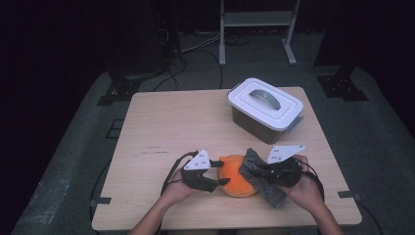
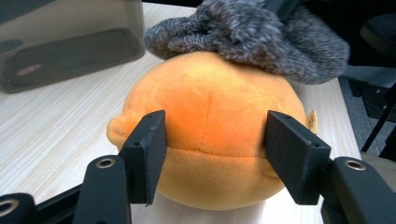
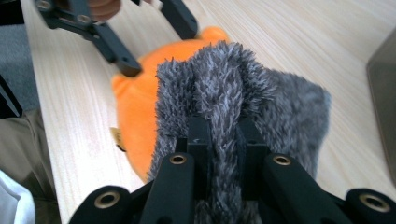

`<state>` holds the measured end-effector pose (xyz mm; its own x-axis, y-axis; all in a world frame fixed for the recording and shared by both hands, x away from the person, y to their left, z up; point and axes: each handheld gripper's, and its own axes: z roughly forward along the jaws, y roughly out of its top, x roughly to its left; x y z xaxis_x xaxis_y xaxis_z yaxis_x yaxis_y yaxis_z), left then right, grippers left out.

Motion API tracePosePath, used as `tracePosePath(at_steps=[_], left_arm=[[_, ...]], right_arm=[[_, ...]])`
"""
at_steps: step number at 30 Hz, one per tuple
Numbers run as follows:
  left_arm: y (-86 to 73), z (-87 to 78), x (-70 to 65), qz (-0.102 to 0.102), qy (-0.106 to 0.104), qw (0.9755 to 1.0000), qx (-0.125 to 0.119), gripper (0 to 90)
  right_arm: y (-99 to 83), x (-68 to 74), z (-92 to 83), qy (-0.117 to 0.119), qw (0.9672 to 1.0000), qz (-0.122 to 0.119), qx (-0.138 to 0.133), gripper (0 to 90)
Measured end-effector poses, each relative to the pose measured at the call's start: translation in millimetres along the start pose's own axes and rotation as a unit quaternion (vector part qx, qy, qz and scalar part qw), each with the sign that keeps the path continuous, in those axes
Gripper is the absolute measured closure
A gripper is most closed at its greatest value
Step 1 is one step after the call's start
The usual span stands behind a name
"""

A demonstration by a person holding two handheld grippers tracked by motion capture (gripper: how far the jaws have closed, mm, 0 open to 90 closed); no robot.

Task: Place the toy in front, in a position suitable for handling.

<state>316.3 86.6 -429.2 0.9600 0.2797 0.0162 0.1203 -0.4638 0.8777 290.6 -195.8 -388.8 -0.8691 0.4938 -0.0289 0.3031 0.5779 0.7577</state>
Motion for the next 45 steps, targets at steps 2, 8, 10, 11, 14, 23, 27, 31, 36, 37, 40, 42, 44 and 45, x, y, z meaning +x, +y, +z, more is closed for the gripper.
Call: tracePosePath(at_steps=[2, 8, 10, 11, 14, 23, 27, 31, 36, 37, 40, 42, 44, 45], left_arm=[[-0.5, 0.4, 1.2, -0.005, 0.003, 1.0000, -0.002, 39.6], [-0.3, 2.2, 0.1, -0.010, 0.012, 0.9999, 0.001, 39.3], [-0.8, 1.9, 0.9, -0.016, 0.011, 0.9998, 0.001, 38.9], [-1.0, 2.0, 1.2, -0.015, 0.011, 0.9998, 0.001, 38.8], [-0.6, 2.4, 1.1, -0.016, 0.010, 0.9998, -0.001, 38.7], [-0.6, 2.7, -2.6, 0.009, -0.005, 0.9999, 0.007, 39.0], [-3.4, 1.3, -2.8, 0.016, -0.006, 0.9997, 0.017, 39.1], [-3.2, 1.1, -3.4, 0.021, -0.006, 0.9996, 0.019, 39.0], [-2.5, 1.3, -4.1, 0.032, -0.011, 0.9991, 0.027, 39.5], [-2.5, 1.2, -4.3, 0.032, -0.010, 0.9990, 0.028, 39.6], [-3.7, 0.5, -4.0, 0.027, -0.011, 0.9992, 0.028, 39.5], [-4.3, 0.3, -3.5, 0.026, -0.011, 0.9993, 0.025, 39.1], [-3.6, 0.0, -3.0, 0.015, -0.010, 0.9996, 0.020, 36.6], [-3.2, 0.1, -2.5, 0.007, -0.008, 0.9998, 0.018, 30.7]], right_arm=[[4.3, 5.6, 0.8, 0.006, 0.9999, -0.008, -0.005, 78.5], [10.4, 20.4, 13.5, 0.014, 0.9988, -0.045, 0.009, 77.9], [8.2, 18.1, 12.0, 0.023, 0.9990, -0.038, 0.009, 77.9], [6.6, 16.0, 10.9, 0.027, 0.9989, -0.035, 0.012, 77.9], [0.0, 8.2, 8.1, 0.025, 0.9989, -0.028, 0.028, 78.0], [9.3, 7.9, 3.0, 0.019, 0.9996, -0.019, -0.007, 77.6], [0.7, 0.2, 5.9, 0.012, 0.9998, -0.014, 0.006, 77.6], [-7.9, -9.0, 1.4, 0.019, 0.9998, 0.003, 0.011, 77.7], [-4.4, -11.0, -3.2, 0.029, 0.9992, 0.019, -0.020, 77.7], [-2.1, -10.7, -2.7, 0.029, 0.9990, 0.021, -0.026, 77.7], [-0.3, -12.2, 1.7, 0.025, 0.9993, 0.016, -0.022, 77.6], [-4.4, -15.1, 4.5, 0.033, 0.9990, 0.023, -0.020, 77.6], [-8.2, -17.0, 4.6, 0.041, 0.9985, 0.030, -0.020, 77.7], [-9.8, -16.2, 4.3, 0.042, 0.9984, 0.035, -0.018, 77.7]])
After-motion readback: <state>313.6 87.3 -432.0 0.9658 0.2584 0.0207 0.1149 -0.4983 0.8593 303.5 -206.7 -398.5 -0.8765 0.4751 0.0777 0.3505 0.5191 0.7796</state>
